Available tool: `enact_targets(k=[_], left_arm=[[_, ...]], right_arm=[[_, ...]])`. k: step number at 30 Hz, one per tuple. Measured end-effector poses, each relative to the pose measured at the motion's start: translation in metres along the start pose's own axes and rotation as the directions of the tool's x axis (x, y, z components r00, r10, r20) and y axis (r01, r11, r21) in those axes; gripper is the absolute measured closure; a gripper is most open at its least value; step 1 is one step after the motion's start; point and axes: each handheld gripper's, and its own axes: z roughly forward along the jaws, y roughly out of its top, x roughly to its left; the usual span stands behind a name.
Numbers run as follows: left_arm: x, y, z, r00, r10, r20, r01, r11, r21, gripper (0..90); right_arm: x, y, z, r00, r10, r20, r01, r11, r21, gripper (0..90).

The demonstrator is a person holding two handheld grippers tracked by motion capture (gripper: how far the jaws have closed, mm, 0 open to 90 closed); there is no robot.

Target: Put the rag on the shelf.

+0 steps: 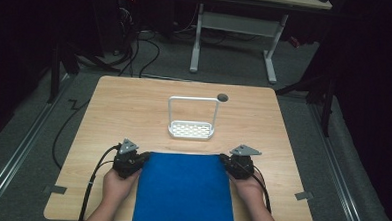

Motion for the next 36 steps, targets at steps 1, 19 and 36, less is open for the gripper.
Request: enact_targets(k=[1, 19, 36], left_arm=[[-0.001, 0.001, -0.002, 1.0, 0.002, 0.0, -0.002, 0.9999, -0.011, 87.7], [-0.017, 0.014, -0.042, 0.9996, 0.028, 0.004, -0.027, 0.9833, -0.18, 87.6], [-0.016, 0.052, -0.062, 0.9997, 0.024, 0.003, -0.022, 0.9618, -0.273, 87.9]], right_arm=[[0.0, 0.0, -0.002, 1.0, 0.007, 0.0, -0.007, 1.0, -0.011, 88.1], [0.014, 0.012, -0.037, 0.9996, -0.028, 0.008, 0.029, 0.978, -0.209, 88.2], [0.014, 0.041, -0.064, 0.9999, -0.015, -0.005, 0.013, 0.942, -0.335, 88.3]])
